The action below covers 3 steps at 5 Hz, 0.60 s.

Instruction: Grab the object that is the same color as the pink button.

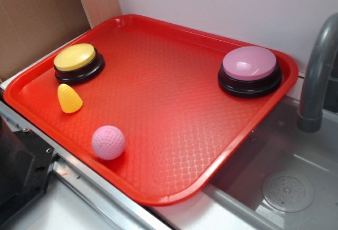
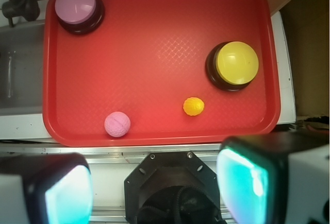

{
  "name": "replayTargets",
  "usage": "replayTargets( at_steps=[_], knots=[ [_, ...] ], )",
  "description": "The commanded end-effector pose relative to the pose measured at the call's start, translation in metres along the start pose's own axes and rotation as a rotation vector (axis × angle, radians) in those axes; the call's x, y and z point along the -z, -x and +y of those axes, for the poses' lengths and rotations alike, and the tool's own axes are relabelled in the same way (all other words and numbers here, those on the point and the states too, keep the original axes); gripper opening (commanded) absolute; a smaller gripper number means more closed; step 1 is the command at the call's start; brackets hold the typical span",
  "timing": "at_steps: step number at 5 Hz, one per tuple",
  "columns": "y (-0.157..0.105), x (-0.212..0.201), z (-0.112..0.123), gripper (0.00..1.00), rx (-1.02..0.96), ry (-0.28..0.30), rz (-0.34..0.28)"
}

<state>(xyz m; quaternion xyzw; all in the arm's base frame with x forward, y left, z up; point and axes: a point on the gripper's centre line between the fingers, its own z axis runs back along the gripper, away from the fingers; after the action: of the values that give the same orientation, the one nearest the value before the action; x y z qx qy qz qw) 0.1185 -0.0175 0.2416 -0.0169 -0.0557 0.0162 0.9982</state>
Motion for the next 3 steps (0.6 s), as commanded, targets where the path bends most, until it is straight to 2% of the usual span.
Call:
replayTargets(
  at_steps=[1, 3],
  knots=[
    [0.0, 0.0, 0.0, 1.0, 0.0, 0.0, 0.0],
    [0.003, 0.054, -0.024, 1.0, 0.044, 0.042, -0.005]
  ],
)
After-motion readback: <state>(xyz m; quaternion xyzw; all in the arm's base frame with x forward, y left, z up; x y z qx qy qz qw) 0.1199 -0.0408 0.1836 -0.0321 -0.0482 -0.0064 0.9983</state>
